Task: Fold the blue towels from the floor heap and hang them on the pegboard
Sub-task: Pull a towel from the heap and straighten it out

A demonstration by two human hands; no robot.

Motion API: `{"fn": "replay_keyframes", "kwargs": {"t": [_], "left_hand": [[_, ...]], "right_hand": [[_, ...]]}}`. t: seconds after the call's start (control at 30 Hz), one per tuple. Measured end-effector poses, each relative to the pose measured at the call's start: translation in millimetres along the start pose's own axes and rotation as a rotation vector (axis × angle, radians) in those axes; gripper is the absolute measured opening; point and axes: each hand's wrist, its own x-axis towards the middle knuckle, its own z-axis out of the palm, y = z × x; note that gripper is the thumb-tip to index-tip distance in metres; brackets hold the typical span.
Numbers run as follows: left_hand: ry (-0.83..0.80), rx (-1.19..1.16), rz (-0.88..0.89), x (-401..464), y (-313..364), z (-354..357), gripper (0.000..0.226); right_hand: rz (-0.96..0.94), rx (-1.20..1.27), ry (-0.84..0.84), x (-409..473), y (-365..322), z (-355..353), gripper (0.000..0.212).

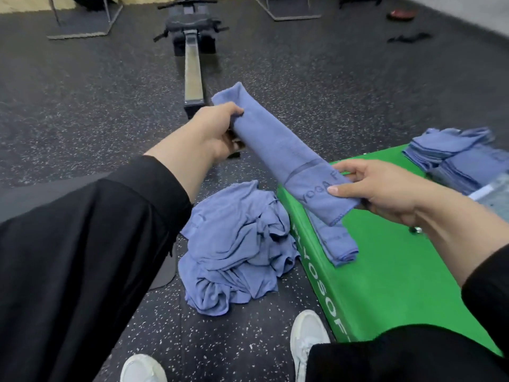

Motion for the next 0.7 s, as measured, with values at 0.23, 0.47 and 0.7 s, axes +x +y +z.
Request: {"fn": "replay_keyframes", "kwargs": {"t": [0.23,0.47,0.7], "left_hand": [[0.009,0.139,-0.053,53.6,-68.9,77.3,0.015],[-0.049,0.279,-0.118,101.3,-153.0,120.9,0.018],[-0.1,0.321,-0.178,152.9,-203.0,147.5,0.026]], "right_hand": [[0.084,0.02,0.19,11.2,77.3,-39.2,0.035],[0.206,-0.077,0.283,30.3,167.0,-44.7,0.042],[0.237,-0.17,0.367,63.8,210.6,-54.2,0.053]]}}
